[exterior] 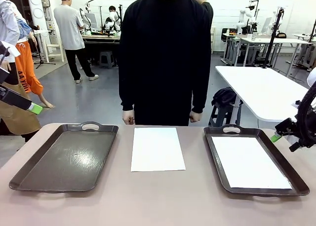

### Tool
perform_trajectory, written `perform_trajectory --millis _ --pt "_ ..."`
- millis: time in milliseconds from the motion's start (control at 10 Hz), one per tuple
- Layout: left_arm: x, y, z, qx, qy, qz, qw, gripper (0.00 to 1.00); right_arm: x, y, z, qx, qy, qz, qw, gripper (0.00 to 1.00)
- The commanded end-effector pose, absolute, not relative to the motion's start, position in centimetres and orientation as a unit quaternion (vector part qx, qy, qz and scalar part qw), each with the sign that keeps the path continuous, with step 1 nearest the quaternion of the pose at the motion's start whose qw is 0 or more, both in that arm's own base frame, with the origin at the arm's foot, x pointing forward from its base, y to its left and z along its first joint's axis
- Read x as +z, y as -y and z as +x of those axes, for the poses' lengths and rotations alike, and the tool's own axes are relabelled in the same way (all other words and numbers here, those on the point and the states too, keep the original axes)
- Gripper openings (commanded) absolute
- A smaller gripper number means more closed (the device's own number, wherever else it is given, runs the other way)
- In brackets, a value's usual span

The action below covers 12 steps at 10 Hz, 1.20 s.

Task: Sort the A4 documents.
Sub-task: Receive the A4 Paper.

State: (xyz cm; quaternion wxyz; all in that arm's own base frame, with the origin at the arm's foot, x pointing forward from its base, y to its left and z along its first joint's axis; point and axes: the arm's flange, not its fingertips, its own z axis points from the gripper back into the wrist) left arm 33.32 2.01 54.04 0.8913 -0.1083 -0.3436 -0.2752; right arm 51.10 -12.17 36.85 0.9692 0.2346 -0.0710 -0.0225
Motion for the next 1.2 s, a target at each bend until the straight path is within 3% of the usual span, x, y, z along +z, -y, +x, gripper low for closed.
perform_trajectory --millis 0,300,700,1100 --pt "54.0 -2.2 33.4 -0.276 0.345 -0.109 0.891 1.00 36.8 12.2 51.1 -0.023 0.071 0.235 0.969 1.00" --pt "54.0 -2.2 33.4 -0.276 0.345 -0.109 0.891 1.00 46.7 11.3 46.8 0.146 0.222 0.210 0.941 1.00" --pt "54.0 -2.2 33.4 -0.276 0.345 -0.109 0.891 1.00 53.5 9.4 43.0 0.319 0.262 0.242 0.878 1.00" --pt "54.0 -2.2 33.4 -0.276 0.345 -0.109 0.891 1.00 56.6 8.7 40.6 0.379 0.297 0.246 0.841 1.00"
